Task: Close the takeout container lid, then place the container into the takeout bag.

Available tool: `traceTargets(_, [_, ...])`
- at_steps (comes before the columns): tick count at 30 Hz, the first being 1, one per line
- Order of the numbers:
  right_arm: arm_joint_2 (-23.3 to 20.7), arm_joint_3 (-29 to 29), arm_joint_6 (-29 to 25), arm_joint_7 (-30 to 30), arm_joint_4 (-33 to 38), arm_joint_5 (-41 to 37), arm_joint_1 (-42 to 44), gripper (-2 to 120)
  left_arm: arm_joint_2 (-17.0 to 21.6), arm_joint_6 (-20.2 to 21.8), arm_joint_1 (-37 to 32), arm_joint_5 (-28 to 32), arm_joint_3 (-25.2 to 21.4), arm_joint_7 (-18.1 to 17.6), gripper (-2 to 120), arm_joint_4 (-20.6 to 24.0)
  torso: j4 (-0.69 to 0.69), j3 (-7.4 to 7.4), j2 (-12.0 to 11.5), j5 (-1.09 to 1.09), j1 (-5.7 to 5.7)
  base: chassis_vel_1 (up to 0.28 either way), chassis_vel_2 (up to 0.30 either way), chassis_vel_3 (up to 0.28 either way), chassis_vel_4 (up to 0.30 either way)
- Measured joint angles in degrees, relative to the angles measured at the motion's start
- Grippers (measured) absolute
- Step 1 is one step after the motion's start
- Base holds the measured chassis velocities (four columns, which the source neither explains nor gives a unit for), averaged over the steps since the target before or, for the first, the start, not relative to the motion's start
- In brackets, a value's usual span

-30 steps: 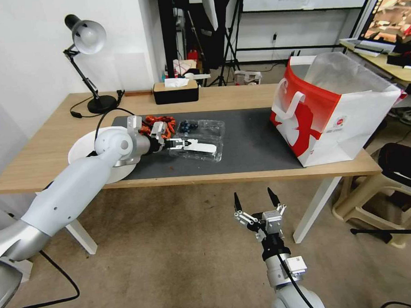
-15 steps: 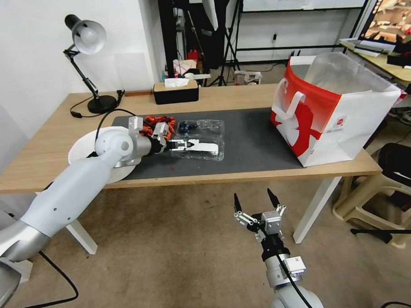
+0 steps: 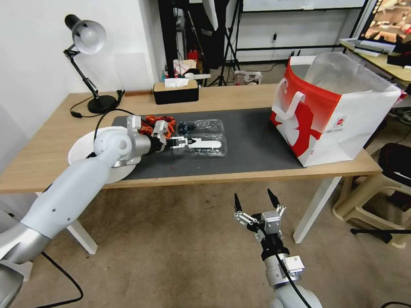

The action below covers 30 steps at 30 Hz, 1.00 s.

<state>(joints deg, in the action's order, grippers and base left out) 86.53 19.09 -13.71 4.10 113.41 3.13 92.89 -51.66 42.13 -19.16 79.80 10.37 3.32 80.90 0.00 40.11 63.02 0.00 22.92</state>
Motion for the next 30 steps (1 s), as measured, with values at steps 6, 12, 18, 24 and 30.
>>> traceTargets(6, [0.2,-0.1,0.0,0.1,-0.2,0.2,-0.1,100,0.3,0.0,-2.0,1.2,-2.6,-0.7,100,1.9,0.01,0.0,0.0,0.0,0.0,0.0,0.0,0.0,0.0])
traceTargets(12, [0.2,-0.1,0.1,0.2,-0.3,0.3,-0.1,100,0.3,0.0,-2.6,2.2,-3.7,-1.0,100,2.8,0.01,0.0,0.0,-0.01,0.0,0.0,0.0,0.0,0.0])
traceTargets(18, [0.3,-0.1,0.3,0.4,-0.4,0.5,-0.1,100,-0.3,0.0,-2.8,2.8,-4.5,-1.2,100,3.0,0.0,0.0,0.0,-0.02,0.0,0.0,0.0,0.0,0.0])
traceTargets(24, [0.3,0.0,0.5,0.7,-0.6,0.5,-0.2,100,-0.7,0.0,-2.8,3.3,-5.0,-1.3,100,2.9,0.0,0.0,0.0,-0.02,0.0,0.0,0.0,0.0,0.0])
traceTargets(30, [0.4,0.1,0.7,0.9,-0.8,0.5,-0.2,100,-1.7,0.0,-2.7,3.8,-5.6,-1.6,100,2.6,0.0,0.0,0.0,-0.01,0.0,0.0,0.0,0.0,0.0])
